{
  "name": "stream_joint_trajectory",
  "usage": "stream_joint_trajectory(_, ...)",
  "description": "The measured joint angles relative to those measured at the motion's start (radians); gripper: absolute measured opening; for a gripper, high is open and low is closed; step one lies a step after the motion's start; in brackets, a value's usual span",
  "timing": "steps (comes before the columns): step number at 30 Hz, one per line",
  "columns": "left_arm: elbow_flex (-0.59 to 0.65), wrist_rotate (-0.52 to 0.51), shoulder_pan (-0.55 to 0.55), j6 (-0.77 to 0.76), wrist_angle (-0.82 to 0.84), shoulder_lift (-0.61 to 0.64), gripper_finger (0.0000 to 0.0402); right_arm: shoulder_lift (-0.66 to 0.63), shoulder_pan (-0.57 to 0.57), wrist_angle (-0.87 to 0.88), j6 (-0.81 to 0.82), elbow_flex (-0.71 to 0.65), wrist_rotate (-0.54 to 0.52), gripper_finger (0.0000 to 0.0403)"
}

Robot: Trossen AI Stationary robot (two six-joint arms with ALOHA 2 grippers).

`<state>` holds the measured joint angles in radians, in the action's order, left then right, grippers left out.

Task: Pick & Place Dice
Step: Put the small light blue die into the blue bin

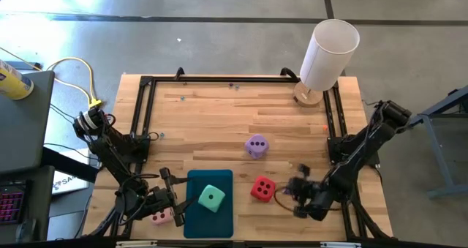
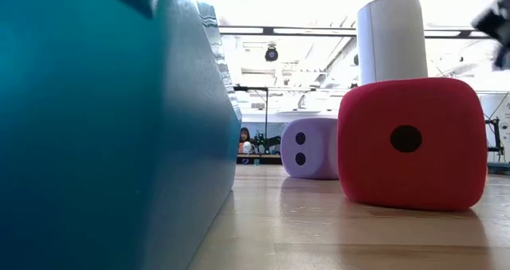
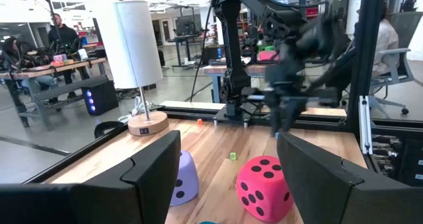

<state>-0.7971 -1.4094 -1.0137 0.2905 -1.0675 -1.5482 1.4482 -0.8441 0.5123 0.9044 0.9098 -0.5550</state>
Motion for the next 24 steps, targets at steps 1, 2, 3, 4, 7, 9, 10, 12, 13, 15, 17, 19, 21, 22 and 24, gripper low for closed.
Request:
stream_joint_trajectory(1, 0.000, 0.000, 0.003, 0.000, 0.000, 0.000, 0.0246, -0.001, 0.003, -0.075, -0.099, 0.000, -0.016, 0.0037)
stream_joint_trajectory(2, 0.000, 0.000, 0.005, 0.000, 0.001, 0.000, 0.0246, -0.002, 0.010, -0.150, -0.197, 0.000, -0.029, 0.0037)
stream_joint_trajectory(3, 0.000, 0.000, 0.005, -0.001, 0.001, 0.000, 0.0246, -0.003, 0.021, -0.223, -0.298, 0.000, -0.035, 0.0037)
stream_joint_trajectory(4, 0.000, 0.000, 0.005, -0.001, 0.001, 0.000, 0.0246, -0.002, 0.035, -0.286, -0.383, 0.000, -0.037, 0.0037)
stream_joint_trajectory(7, 0.000, 0.000, 0.005, -0.002, 0.010, 0.000, 0.0246, 0.016, 0.098, -0.431, -0.563, 0.000, -0.017, 0.0036)
stream_joint_trajectory(9, 0.000, 0.000, 0.005, -0.003, 0.013, 0.000, 0.0246, 0.028, 0.147, -0.483, -0.628, 0.000, 0.013, 0.0037)
stream_joint_trajectory(10, 0.000, 0.000, 0.005, -0.003, 0.013, 0.000, 0.0246, 0.034, 0.173, -0.503, -0.649, 0.000, 0.030, 0.0037)
stream_joint_trajectory(12, 0.000, 0.000, 0.005, -0.003, 0.013, 0.000, 0.0246, 0.053, 0.225, -0.549, -0.680, 0.001, 0.088, 0.0037)
stream_joint_trajectory(13, 0.000, 0.000, 0.005, -0.003, 0.013, 0.000, 0.0246, 0.067, 0.252, -0.570, -0.697, 0.001, 0.126, 0.0037)
stream_joint_trajectory(15, 0.000, 0.001, 0.005, -0.003, 0.017, 0.000, 0.0246, 0.100, 0.299, -0.634, -0.734, 0.000, 0.206, 0.0037)
stream_joint_trajectory(17, 0.000, 0.000, 0.005, -0.003, 0.022, 0.000, 0.0246, 0.136, 0.340, -0.722, -0.780, 0.000, 0.281, 0.0037)
stream_joint_trajectory(19, 0.000, 0.001, 0.005, -0.003, 0.029, 0.000, 0.0246, 0.172, 0.373, -0.799, -0.828, 0.000, 0.346, 0.0037)
stream_joint_trajectory(21, 0.000, 0.000, 0.005, -0.003, 0.035, 0.000, 0.0246, 0.205, 0.400, -0.864, -0.862, 0.000, 0.409, 0.0037)
stream_joint_trajectory(22, 0.000, 0.000, 0.005, -0.005, 0.037, 0.000, 0.0246, 0.219, 0.412, -0.888, -0.872, 0.000, 0.437, 0.0037)
stream_joint_trajectory(24, 0.000, 0.000, 0.005, -0.009, 0.044, 0.000, 0.0246, 0.246, 0.434, -0.940, -0.875, 0.000, 0.477, 0.0037)
